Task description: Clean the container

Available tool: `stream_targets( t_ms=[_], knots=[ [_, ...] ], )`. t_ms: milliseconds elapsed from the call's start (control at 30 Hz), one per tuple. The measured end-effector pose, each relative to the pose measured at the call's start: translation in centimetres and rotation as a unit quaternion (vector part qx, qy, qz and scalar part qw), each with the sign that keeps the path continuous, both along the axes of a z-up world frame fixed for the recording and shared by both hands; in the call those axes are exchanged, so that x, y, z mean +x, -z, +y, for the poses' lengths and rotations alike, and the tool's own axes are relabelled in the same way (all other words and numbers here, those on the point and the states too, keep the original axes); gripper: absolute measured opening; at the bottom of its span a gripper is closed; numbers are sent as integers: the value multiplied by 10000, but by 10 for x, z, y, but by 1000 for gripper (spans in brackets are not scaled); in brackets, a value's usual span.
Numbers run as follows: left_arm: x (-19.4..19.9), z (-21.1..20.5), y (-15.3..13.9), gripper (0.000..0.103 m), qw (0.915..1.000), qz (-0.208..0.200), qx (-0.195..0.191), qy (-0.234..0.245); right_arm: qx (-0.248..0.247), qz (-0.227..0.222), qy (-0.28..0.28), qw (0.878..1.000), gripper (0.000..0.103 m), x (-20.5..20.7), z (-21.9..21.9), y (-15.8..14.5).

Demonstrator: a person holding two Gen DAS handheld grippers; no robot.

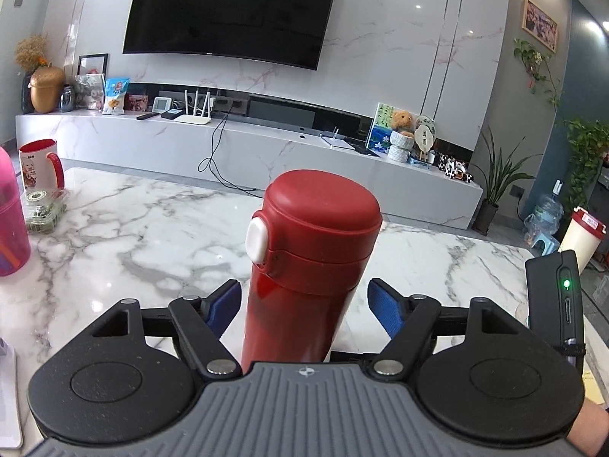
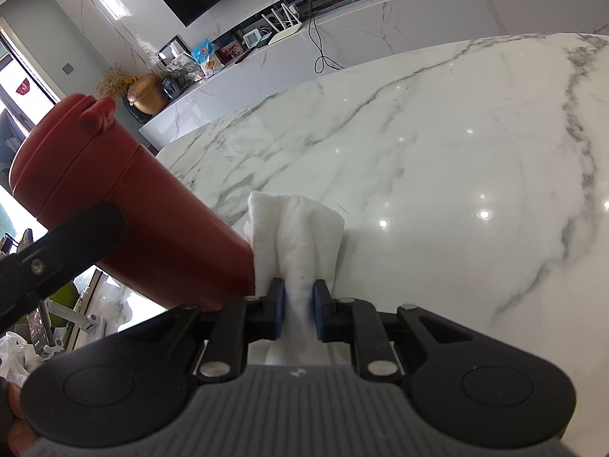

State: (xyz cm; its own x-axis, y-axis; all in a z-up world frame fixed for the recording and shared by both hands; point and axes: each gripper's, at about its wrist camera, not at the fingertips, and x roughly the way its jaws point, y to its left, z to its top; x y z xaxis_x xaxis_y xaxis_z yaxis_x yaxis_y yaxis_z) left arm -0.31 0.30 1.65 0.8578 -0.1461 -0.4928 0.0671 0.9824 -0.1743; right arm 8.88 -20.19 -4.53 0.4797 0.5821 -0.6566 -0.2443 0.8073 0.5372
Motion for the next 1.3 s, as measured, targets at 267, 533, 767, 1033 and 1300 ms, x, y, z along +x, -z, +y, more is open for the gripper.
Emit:
stream_targets(
  t_ms=[267,533,767,1033,1300],
  knots=[
    [0,4,0,59,9992,-47,169,363,33,6,-11,10000,18,1,0,-1],
    [9,17,-3,58,9951,78,238,955,325,-161,-21,9993,18,-1,-8,-17],
    [14,28,-4,58,9895,172,288,1409,652,-601,-69,9960,18,-7,-16,-40],
    [19,32,-6,57,9850,178,384,1675,987,-998,-86,9901,18,-16,-24,-59],
    [19,32,-6,57,9837,174,468,1730,1083,-1124,-68,9877,18,-22,-27,-65]
  ],
)
